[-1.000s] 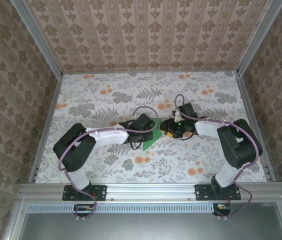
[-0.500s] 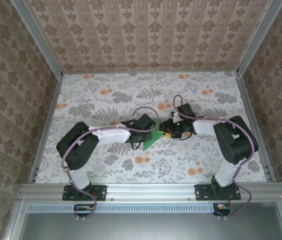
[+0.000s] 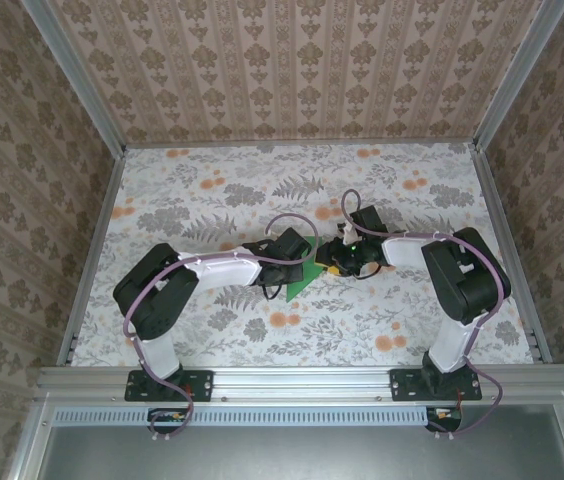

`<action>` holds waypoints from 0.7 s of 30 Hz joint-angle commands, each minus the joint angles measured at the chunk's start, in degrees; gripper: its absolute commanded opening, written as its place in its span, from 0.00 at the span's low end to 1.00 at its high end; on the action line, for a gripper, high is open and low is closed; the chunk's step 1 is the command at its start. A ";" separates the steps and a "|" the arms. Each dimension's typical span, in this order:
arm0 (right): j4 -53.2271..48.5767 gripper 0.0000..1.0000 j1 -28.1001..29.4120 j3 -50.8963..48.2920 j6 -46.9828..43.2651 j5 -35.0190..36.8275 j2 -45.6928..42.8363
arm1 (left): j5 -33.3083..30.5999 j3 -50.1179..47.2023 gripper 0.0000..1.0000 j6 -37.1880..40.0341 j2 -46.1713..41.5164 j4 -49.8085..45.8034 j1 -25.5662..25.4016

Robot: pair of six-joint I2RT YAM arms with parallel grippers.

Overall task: Fold a paper plane with a square sheet of paper (pick it up from the middle)
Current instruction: Fourth fold the wing at the center of the table.

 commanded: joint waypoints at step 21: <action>4.29 0.28 1.77 1.47 -0.19 -10.02 3.86 | -0.02 1.04 0.05 1.51 0.55 -0.25 1.03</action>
